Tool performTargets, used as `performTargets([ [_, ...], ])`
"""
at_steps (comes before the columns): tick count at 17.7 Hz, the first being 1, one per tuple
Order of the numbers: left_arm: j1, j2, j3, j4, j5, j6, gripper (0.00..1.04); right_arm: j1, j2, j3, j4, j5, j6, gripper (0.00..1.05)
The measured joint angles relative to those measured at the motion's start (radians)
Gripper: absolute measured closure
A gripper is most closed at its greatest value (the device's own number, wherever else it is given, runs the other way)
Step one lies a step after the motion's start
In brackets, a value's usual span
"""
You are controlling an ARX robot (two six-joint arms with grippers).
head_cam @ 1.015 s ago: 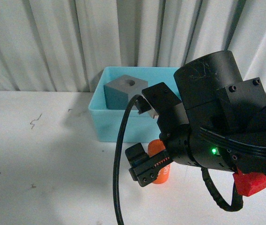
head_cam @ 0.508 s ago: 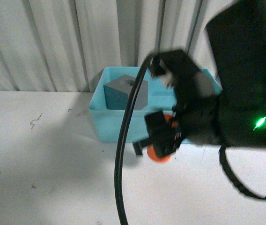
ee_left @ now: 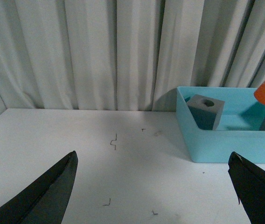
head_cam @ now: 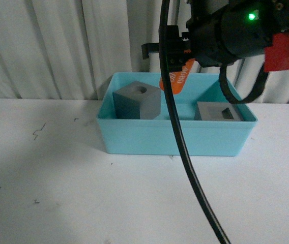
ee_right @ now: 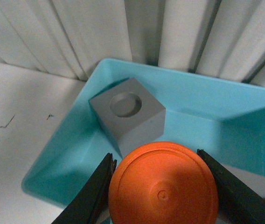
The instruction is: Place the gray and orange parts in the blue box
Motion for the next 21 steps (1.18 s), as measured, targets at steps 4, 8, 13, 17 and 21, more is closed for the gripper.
performTargets([
  [4, 0.000, 0.000, 0.000, 0.000, 0.000, 0.000, 0.07, 0.012, 0.127, 0.145, -0.049, 0.077, 0.013, 0.57],
  [8, 0.000, 0.000, 0.000, 0.000, 0.000, 0.000, 0.07, 0.013, 0.197, 0.193, -0.076, 0.108, 0.037, 0.57],
  [13, 0.000, 0.000, 0.000, 0.000, 0.000, 0.000, 0.07, 0.019, 0.285, 0.273, -0.110, 0.159, 0.070, 0.57],
  [17, 0.000, 0.000, 0.000, 0.000, 0.000, 0.000, 0.07, 0.018, 0.348, 0.312, -0.150, 0.202, 0.140, 0.57],
  [21, 0.000, 0.000, 0.000, 0.000, 0.000, 0.000, 0.07, 0.018, 0.374, 0.323, -0.164, 0.222, 0.164, 0.57],
])
